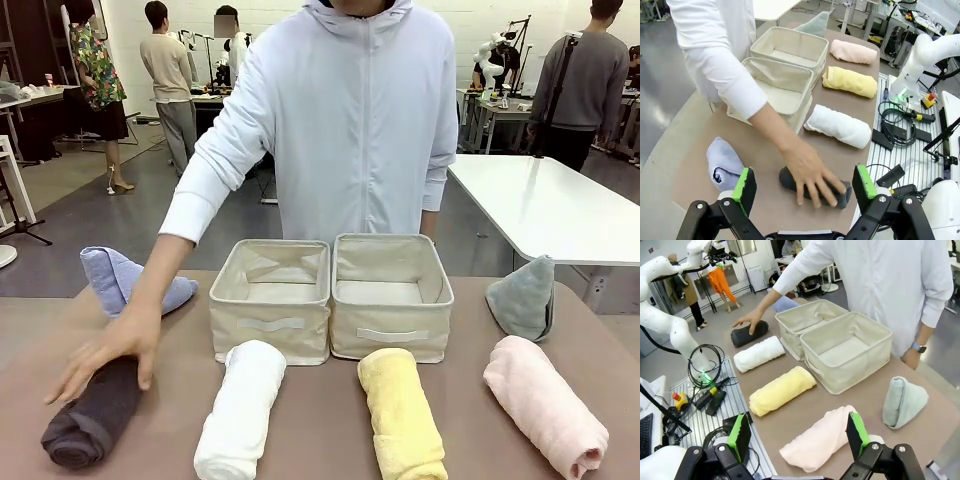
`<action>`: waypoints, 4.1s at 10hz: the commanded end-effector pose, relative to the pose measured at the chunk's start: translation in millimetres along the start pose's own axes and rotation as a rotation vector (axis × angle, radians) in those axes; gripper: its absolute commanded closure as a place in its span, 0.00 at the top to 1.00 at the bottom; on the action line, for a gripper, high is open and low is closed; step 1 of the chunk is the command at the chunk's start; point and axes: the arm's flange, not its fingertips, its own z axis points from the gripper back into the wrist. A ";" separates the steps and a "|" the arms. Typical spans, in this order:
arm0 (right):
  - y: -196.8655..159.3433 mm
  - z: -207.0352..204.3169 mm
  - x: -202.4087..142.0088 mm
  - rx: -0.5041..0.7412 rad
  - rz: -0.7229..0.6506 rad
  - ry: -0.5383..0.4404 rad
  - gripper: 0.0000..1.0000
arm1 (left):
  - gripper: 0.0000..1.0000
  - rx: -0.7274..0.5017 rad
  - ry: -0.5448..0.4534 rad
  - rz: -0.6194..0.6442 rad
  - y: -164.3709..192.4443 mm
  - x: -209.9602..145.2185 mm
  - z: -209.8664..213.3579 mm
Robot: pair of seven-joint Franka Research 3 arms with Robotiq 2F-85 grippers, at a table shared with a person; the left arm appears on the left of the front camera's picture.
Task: Sort the towels based on their folding style.
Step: Pick up one triangle-folded towel and place it in the left Fabric basket.
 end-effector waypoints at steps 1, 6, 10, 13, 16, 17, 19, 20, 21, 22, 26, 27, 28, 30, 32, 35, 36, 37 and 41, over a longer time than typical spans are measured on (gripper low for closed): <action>-0.9 -1.4 0.7 0.009 0.020 -0.012 1.00 | 1.00 -0.003 -0.005 -0.007 0.4 1.1 1.9; -0.9 -1.4 0.7 0.009 0.020 -0.012 1.00 | 1.00 -0.003 -0.005 -0.007 0.4 1.1 1.9; -0.9 -1.4 0.7 0.009 0.020 -0.012 1.00 | 1.00 -0.003 -0.005 -0.007 0.4 1.1 1.9; -0.9 -1.4 0.7 0.009 0.020 -0.012 1.00 | 1.00 0.045 0.124 0.125 33.5 5.0 -24.9; -0.9 -1.4 0.7 0.009 0.020 -0.012 1.00 | 1.00 0.141 0.499 0.402 110.0 2.0 -101.6; -0.9 -1.4 0.7 0.009 0.020 -0.012 1.00 | 1.00 0.113 0.629 0.423 121.6 -1.1 -125.9; -0.9 -1.4 0.7 0.009 0.020 -0.012 1.00 | 1.00 0.188 0.823 0.396 138.8 -5.2 -162.8; -0.9 -1.4 0.7 0.009 0.020 -0.012 1.00 | 1.00 0.202 0.872 0.403 148.7 -10.7 -181.2; -0.9 -1.4 0.7 0.009 0.020 -0.012 1.00 | 1.00 0.194 0.882 0.416 154.8 -17.0 -193.8; -0.9 -1.4 0.7 0.009 0.020 -0.012 1.00 | 1.00 0.196 0.885 0.416 157.6 -22.6 -203.4; -0.9 -1.4 0.7 0.009 0.020 -0.012 1.00 | 1.00 0.330 0.788 0.387 176.7 -44.1 -229.3; -0.9 -1.4 0.7 0.009 0.020 -0.012 1.00 | 1.00 0.347 0.780 0.373 180.0 -47.4 -237.3; -0.9 -1.4 0.7 0.009 0.020 -0.012 1.00 | 1.00 0.361 0.770 0.353 182.6 -49.2 -245.1; -0.9 -1.4 0.7 0.009 0.020 -0.012 1.00 | 1.00 0.354 0.783 0.351 183.7 -52.5 -256.7; -0.9 -1.4 0.7 0.009 0.020 -0.012 1.00 | 0.44 0.328 0.766 0.350 184.1 -51.9 -256.0; -0.9 -1.4 0.7 0.009 0.020 -0.012 1.00 | 0.00 0.327 0.756 0.367 183.5 -49.8 -253.2; -0.9 -1.4 0.7 0.009 0.020 -0.012 1.00 | 0.00 0.324 0.757 0.369 183.5 -50.0 -252.8; -0.9 -1.4 0.7 0.009 0.020 -0.012 1.00 | 0.18 0.322 0.756 0.370 183.6 -50.3 -252.3; -0.9 -1.4 0.7 0.009 0.020 -0.012 1.00 | 0.00 0.302 0.747 0.347 176.4 -42.7 -241.0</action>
